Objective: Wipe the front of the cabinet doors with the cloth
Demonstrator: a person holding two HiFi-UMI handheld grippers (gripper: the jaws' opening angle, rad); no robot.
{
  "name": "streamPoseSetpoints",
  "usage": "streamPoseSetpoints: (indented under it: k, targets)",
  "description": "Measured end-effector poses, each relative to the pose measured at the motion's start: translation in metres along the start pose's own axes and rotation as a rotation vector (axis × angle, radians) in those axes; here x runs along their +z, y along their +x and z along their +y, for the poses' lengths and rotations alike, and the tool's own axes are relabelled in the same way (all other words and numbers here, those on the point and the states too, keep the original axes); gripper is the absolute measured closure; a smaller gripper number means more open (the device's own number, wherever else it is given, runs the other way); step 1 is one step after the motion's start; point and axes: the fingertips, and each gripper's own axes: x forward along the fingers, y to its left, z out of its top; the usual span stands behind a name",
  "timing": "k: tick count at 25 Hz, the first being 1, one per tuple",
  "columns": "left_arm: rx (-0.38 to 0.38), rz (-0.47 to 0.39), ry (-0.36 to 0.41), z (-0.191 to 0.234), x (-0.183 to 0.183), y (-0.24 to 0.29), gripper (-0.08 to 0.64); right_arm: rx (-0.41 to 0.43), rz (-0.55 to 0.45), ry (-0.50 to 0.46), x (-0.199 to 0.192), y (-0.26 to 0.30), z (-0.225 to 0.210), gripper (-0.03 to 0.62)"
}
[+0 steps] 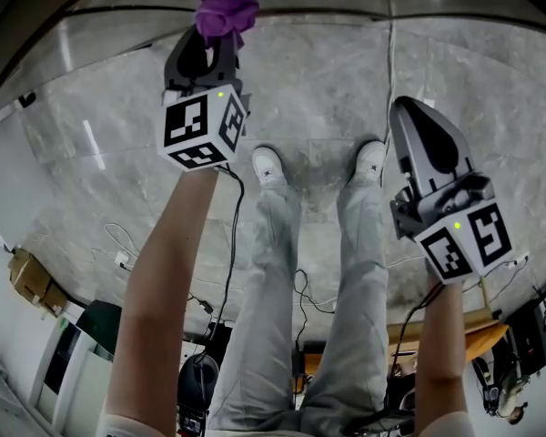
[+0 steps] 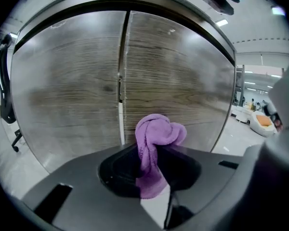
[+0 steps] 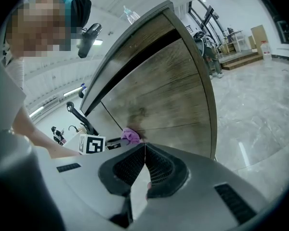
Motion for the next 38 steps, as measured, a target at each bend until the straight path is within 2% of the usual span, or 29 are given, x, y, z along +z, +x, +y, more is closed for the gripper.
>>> streamPoseSetpoints:
  k: [6,10,14,22,25,27,33,38]
  targets:
    - [0.056,-0.006,0.052,0.014,-0.002,-0.005,0.459,0.001,-0.003,0.005,-0.005,-0.014,-0.013,0.565]
    - [0.060,0.006,0.053,-0.013,-0.010,-0.005,0.459,-0.022,-0.005,0.021,-0.008,-0.042,-0.039,0.565]
    - [-0.008,0.022,0.059,-0.075,-0.024,0.009,0.460,-0.047,-0.006,0.033,-0.014,-0.071,-0.074,0.565]
    - [-0.241,0.042,0.063,-0.240,-0.038,0.054,0.460,-0.116,-0.040,0.088,-0.029,-0.129,-0.136,0.565]
    - [-0.319,0.055,0.094,-0.289,-0.042,0.076,0.460,-0.129,-0.047,0.099,-0.039,-0.143,-0.152,0.565]
    - [-0.345,0.065,0.120,-0.311,-0.046,0.089,0.460,-0.143,-0.045,0.104,-0.050,-0.150,-0.160,0.565]
    - [-0.316,0.047,0.098,-0.306,-0.054,0.108,0.460,-0.179,-0.050,0.156,-0.077,-0.142,-0.175,0.565]
    - [-0.284,0.028,0.087,-0.275,-0.065,0.108,0.460,-0.194,-0.053,0.126,-0.083,-0.114,-0.178,0.565]
